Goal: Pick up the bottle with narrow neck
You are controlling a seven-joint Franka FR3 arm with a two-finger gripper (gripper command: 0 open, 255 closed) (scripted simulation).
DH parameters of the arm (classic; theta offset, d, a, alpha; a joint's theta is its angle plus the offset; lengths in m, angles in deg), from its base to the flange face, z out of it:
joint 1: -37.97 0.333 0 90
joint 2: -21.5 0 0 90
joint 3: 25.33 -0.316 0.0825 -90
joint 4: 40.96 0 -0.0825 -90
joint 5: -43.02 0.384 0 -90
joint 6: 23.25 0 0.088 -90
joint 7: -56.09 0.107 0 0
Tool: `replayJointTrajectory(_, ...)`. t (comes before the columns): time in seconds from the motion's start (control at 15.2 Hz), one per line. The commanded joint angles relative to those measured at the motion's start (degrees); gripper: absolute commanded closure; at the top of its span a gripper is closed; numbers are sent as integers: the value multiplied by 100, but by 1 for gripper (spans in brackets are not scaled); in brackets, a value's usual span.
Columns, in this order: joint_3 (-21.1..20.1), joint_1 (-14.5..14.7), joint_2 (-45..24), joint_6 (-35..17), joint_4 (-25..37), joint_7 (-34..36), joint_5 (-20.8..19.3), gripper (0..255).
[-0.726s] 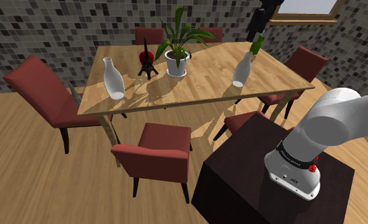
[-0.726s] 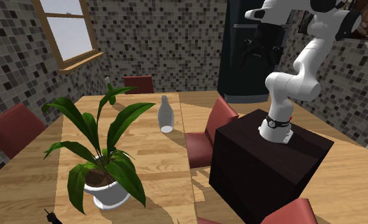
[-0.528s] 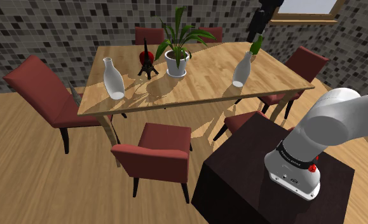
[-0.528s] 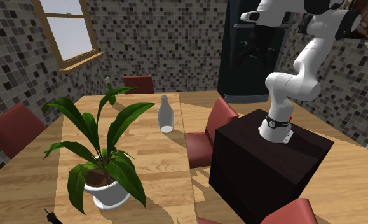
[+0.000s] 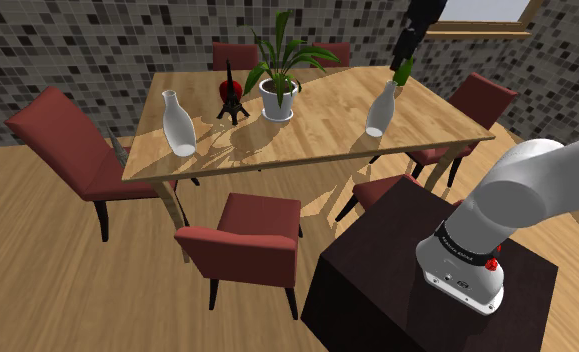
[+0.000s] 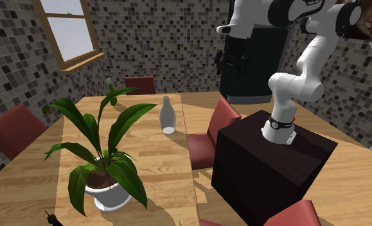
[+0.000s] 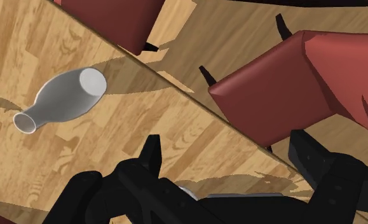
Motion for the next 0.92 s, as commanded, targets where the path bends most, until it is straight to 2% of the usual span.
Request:
replayJointTrajectory(0.0, 251, -32, -261, -231, 58, -265, -40, 0)
replayJointTrajectory(0.46, 1149, -51, -1369, -954, 486, -1265, 77, 0)
replayJointTrajectory(0.86, 1874, -9, -2581, -1419, 1148, -2304, 635, 0)
